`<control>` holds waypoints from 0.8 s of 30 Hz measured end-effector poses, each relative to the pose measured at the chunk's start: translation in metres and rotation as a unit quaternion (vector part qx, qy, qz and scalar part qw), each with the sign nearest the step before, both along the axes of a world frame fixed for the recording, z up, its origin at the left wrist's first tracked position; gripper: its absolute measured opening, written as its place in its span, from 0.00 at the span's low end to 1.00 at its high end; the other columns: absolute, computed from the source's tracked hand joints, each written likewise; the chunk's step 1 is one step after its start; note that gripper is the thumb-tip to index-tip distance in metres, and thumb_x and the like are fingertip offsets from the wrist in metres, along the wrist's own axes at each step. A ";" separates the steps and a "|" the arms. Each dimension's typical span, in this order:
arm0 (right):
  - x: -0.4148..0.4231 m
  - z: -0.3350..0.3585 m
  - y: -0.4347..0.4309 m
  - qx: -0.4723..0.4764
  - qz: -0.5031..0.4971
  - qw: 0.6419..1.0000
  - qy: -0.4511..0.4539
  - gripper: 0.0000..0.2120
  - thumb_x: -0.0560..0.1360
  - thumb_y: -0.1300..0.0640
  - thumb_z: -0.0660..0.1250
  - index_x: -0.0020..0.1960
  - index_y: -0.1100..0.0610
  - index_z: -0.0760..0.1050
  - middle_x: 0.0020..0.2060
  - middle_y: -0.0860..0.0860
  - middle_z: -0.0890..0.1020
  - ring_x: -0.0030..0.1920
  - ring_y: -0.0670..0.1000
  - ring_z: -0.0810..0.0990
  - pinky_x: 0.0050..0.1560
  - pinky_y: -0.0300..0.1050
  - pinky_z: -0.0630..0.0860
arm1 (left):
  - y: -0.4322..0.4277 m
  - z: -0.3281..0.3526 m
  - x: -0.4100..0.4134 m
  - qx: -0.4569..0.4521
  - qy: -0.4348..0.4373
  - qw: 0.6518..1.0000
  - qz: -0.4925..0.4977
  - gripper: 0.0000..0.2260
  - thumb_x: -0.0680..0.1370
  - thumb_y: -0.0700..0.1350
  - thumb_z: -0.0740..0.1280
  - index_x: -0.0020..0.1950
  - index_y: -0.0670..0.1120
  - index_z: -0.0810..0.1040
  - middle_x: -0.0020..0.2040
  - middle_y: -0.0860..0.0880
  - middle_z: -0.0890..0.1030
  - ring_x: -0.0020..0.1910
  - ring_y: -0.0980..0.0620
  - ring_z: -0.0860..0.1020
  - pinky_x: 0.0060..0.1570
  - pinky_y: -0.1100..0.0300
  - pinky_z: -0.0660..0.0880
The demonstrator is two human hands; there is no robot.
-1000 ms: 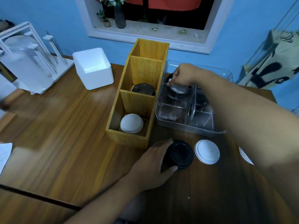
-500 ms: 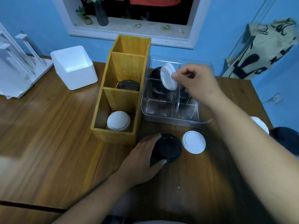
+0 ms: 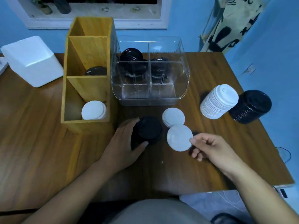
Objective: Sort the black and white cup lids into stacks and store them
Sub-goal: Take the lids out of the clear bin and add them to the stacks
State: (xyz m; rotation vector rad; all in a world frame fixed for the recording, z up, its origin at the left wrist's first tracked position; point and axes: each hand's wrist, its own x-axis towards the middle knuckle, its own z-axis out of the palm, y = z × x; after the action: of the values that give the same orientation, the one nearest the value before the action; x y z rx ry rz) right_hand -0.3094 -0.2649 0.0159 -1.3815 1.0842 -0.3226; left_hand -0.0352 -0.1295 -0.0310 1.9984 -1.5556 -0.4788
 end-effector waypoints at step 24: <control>-0.021 -0.023 -0.013 -0.342 0.291 0.887 0.108 0.41 0.70 0.55 0.78 0.78 0.44 0.62 0.73 0.39 0.67 0.75 0.42 0.61 0.74 0.44 0.64 | -0.092 0.043 -0.031 0.036 -0.159 0.975 -0.150 0.33 0.78 0.61 0.69 0.79 0.52 0.63 0.77 0.52 0.69 0.74 0.52 0.67 0.71 0.56 0.65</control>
State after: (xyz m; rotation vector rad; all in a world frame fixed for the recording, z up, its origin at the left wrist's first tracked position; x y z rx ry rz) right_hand -0.3305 -0.2777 -0.0071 -2.3470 0.6858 -0.1016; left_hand -0.0667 -0.2211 0.0115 1.9737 -2.0813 -0.3438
